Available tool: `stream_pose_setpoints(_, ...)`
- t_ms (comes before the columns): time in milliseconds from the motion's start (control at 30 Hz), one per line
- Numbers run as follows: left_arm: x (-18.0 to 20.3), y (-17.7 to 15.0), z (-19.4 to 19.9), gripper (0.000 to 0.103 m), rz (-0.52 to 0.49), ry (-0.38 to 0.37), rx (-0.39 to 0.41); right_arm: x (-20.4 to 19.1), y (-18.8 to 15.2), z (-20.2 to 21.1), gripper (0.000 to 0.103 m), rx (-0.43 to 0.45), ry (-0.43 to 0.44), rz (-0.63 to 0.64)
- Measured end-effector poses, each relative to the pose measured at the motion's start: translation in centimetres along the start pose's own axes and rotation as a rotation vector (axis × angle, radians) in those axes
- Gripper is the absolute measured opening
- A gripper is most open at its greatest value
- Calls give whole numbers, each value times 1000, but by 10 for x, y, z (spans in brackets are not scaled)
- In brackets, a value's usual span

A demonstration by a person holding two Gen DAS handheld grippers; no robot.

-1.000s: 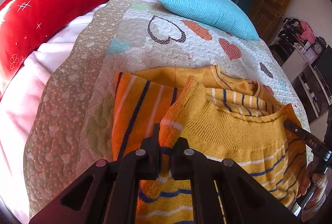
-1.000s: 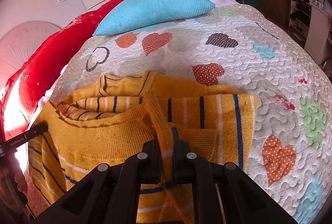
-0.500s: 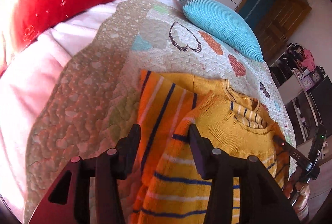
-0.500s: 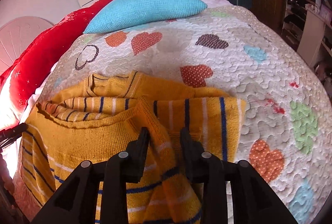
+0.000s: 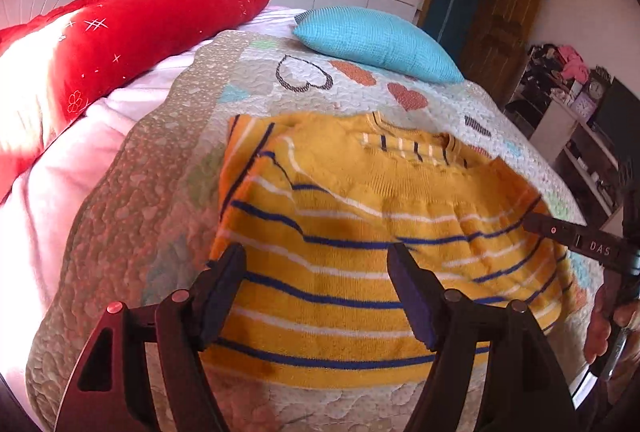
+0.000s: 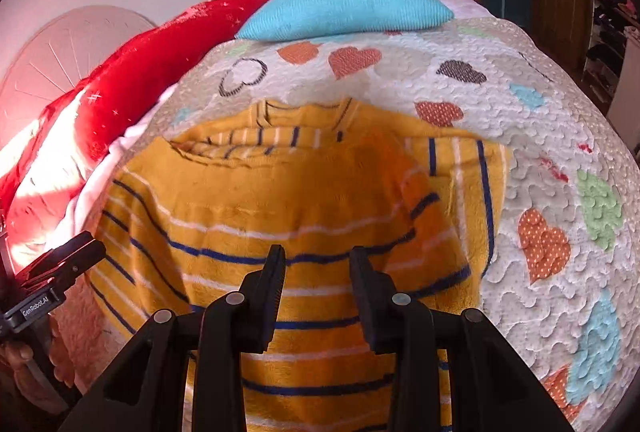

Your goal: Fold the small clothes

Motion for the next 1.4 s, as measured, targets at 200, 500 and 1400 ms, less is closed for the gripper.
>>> stream_pose_setpoints(200,-16,-20,-30,72,14,37,-43,41,0,-14,32,5,-55,-81)
stream_pose_setpoints(500,-30,-23,-18,72,113,-61,0,-15,39,20,37,98,-86,8)
stream_pose_setpoints(1400,-91,-27,-6,72,301,-113,-51,-194,78,-104,43,-52,-73,298)
Point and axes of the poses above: each gripper's, at about its wrist camera, not at the fingertips, and z roughly against the way its jaws point, x to its right, y to its top, the point moved 7 cm from there along -z, roughly the way its jaws point, and after that the axes turned 1 degree about -z, right-handed, at the moved point
